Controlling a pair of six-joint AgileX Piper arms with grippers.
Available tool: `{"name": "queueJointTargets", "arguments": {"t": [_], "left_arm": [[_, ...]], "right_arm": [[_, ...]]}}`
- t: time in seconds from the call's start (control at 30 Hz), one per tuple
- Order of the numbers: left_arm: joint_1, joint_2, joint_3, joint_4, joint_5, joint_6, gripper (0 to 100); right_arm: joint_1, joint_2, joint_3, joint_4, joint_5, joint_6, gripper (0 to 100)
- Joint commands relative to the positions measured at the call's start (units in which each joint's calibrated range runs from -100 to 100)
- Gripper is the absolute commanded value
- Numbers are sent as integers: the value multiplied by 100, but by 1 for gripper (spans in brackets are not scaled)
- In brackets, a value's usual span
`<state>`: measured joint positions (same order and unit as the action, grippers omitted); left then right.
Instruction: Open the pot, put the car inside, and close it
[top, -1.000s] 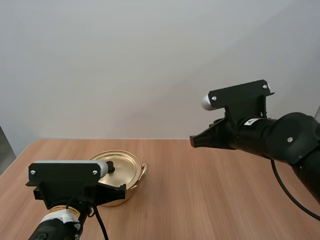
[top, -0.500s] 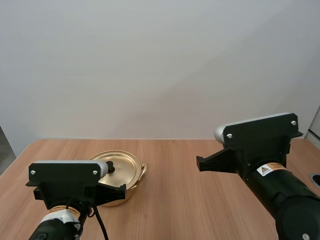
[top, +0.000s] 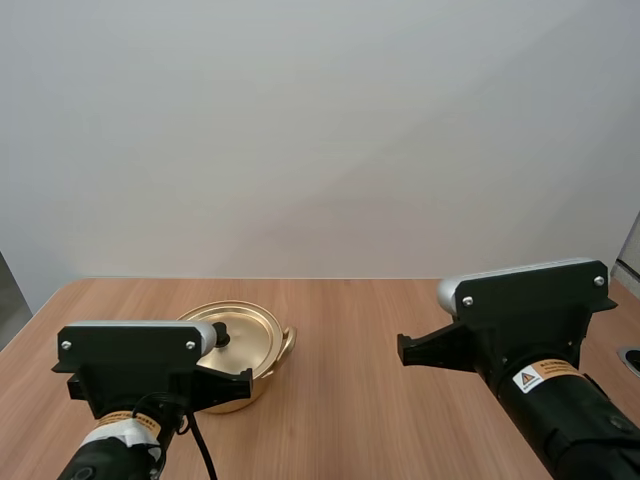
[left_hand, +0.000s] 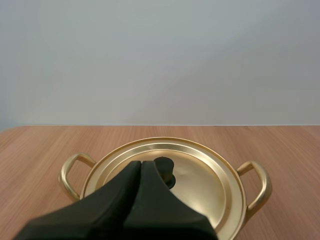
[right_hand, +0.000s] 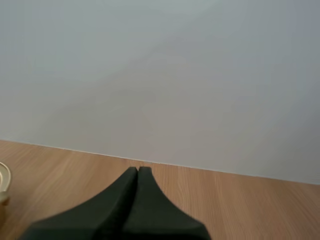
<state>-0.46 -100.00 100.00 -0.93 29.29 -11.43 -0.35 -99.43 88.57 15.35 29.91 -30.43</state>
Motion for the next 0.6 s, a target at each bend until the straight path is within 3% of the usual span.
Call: {"name": "queueJointTargets", "arguments": {"t": [0.0,0.17,0.57], "left_arm": [[-5,0,0,-2,-3,-3,0],[-5,0,0,-2,-3,-3,0],[-5,0,0,-2,-3,-3,0]], "right_arm": [[1,-5,34,-1655,19,2101,0],[1,-5,277,-1655,206,1691,0],[1,-5,457,-1813,549,1701,0]]}}
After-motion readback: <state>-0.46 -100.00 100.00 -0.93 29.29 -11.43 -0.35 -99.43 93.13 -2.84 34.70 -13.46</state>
